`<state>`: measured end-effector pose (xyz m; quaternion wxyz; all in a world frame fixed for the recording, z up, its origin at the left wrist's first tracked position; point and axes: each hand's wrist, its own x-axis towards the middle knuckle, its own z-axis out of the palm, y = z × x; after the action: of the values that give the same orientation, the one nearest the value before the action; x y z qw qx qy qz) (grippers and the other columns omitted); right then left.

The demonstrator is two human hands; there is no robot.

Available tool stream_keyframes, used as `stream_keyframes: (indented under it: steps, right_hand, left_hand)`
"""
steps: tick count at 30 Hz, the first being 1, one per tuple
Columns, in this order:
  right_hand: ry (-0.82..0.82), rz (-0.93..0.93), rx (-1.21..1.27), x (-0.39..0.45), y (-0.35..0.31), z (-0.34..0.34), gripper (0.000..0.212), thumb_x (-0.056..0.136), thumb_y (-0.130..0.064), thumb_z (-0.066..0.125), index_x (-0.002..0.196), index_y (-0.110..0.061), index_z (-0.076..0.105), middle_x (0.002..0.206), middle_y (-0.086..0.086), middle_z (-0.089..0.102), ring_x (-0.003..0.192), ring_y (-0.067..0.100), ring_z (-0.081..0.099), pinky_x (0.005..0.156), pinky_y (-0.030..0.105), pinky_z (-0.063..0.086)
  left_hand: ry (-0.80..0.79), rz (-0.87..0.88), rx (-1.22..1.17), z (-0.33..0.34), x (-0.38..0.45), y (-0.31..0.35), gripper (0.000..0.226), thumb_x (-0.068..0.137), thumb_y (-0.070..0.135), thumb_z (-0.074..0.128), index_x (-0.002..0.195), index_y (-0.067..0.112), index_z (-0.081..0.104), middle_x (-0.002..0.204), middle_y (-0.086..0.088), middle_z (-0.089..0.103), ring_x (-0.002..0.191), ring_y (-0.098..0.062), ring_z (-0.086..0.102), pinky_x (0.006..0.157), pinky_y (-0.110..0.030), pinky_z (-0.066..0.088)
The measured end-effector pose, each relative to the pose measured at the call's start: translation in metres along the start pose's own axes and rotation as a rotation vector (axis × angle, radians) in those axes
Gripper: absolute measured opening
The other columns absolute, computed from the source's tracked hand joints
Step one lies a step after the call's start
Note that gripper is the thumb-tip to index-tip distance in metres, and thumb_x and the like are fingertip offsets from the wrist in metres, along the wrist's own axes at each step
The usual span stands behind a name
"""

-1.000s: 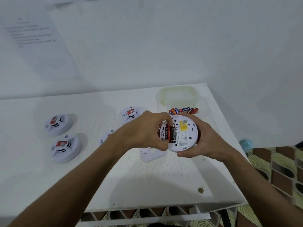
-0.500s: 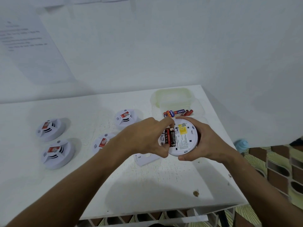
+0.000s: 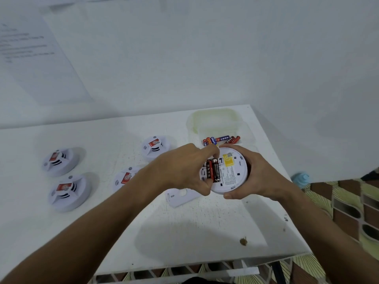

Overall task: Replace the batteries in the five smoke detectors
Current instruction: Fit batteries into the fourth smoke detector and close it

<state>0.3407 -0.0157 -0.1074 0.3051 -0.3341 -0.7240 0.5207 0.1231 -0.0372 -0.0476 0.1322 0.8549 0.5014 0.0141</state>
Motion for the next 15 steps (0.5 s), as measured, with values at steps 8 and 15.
stream_keyframes:
  steps: [8,15]
  right_hand:
    - [0.06,-0.003,0.065,0.001,0.002,-0.001,0.09,0.052,0.0,0.089,0.133,-0.018,0.054,0.12,-0.001,0.068,0.113,0.02,0.063,0.084,0.027,0.056]
    - [0.104,-0.017,0.081,-0.001,0.003,-0.015,0.09,0.054,-0.001,0.089,0.133,-0.022,0.054,0.126,0.0,0.065,0.117,0.023,0.061,0.088,0.03,0.057]
  left_hand:
    - [0.181,0.139,0.081,0.008,-0.009,-0.004,0.049,0.093,0.032,0.044,0.142,0.026,0.041,0.103,-0.001,0.069,0.084,-0.016,0.063,0.069,-0.032,0.054]
    - [0.243,0.058,-0.271,0.007,0.001,0.002,0.039,0.089,0.044,0.063,0.124,0.027,0.065,0.115,0.008,0.071,0.082,-0.005,0.067,0.069,-0.024,0.057]
